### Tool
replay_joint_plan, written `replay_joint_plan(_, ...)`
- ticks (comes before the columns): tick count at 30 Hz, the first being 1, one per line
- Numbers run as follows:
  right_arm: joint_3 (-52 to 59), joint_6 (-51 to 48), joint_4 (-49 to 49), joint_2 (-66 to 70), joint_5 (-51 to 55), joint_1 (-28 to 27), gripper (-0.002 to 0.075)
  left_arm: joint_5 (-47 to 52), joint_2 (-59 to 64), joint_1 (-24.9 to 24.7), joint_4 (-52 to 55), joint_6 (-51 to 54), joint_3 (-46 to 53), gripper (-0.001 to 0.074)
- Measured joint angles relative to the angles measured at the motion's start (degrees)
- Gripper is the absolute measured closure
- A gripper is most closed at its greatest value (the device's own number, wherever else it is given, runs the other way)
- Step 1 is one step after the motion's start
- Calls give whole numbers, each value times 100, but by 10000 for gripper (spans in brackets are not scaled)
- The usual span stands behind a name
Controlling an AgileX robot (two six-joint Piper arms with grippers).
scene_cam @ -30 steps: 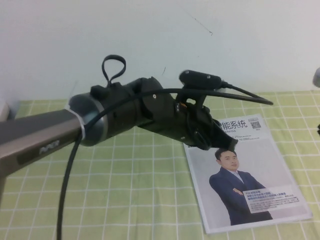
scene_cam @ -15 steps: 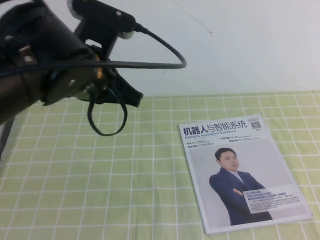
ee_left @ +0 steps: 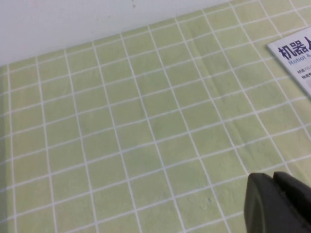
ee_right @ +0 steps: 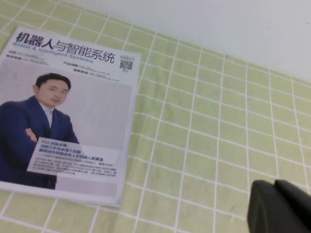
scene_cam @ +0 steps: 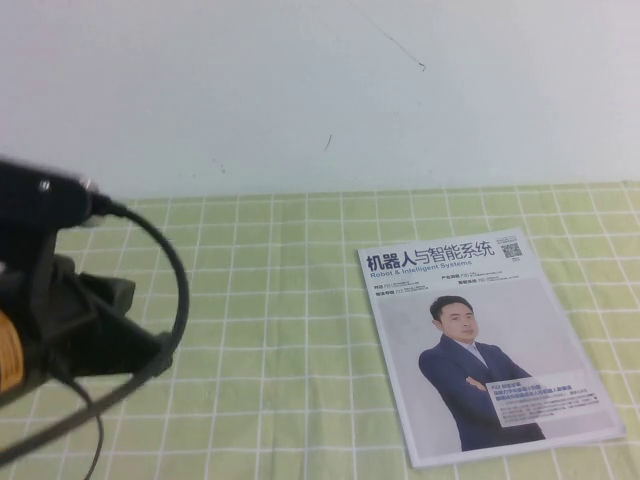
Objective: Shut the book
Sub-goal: 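Close the open booklet and leave it lying on the table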
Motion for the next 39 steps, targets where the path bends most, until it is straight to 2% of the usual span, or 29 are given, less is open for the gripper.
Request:
replay_joint_plan(6,566,0,9,-780,19,0,729,-1027,-820,0,89,-113,1288,739)
replay_joint_plan(13,733,0,22,-963,332,0,729,-1925,-1208,0,491,-145,1820,739)
replay_joint_plan(30,733,0,34,-963,490,0,729,-2044,-1217,0,614,-156,1819,739)
replay_joint_plan(36,733,0,53,-963,504,0,729,-2044,-1625,0,627,-156,1934,739)
replay_joint_plan(39,733,0,57,-963,510,0,729,-2044,-2071,151,666,-131,2053,739)
